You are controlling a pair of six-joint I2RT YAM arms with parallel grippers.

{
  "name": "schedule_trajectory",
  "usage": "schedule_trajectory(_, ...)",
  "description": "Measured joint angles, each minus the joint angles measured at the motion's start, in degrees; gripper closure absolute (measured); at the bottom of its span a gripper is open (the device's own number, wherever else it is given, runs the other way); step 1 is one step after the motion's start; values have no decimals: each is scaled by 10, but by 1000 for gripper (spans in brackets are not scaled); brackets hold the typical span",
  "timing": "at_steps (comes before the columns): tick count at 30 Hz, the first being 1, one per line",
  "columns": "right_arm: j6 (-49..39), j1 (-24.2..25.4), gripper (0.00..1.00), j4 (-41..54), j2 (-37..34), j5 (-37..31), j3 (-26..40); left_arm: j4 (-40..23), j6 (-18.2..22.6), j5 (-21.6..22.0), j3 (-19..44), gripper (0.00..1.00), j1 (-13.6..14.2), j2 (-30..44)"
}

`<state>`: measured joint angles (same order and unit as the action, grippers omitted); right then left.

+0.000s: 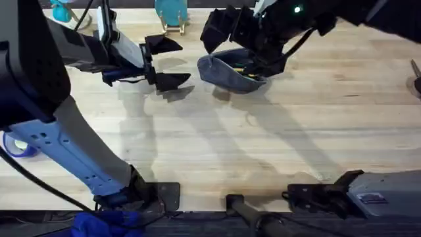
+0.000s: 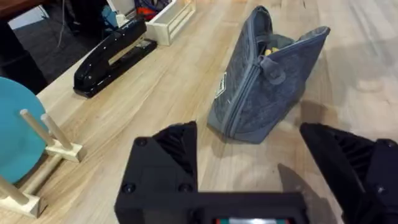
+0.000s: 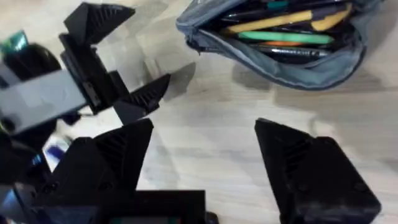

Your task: Unzip the bag, pick up the pens from the table one at a time and place them inside, then zip the bag closed.

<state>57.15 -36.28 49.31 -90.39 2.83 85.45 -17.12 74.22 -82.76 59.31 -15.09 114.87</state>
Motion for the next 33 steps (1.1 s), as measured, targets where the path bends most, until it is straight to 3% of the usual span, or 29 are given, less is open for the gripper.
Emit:
schedule_trajectory(11,67,-110,4,-35,0,-175,0,0,0,0,0,10,0,0)
schedule_trajectory(16,70,-127,3,-34,0,-226,0,0,0,0,0,10,0,0)
schedule_trajectory(33,72,-147,4,-41,-47,-258,0,-2,2,0,0,8,0,0)
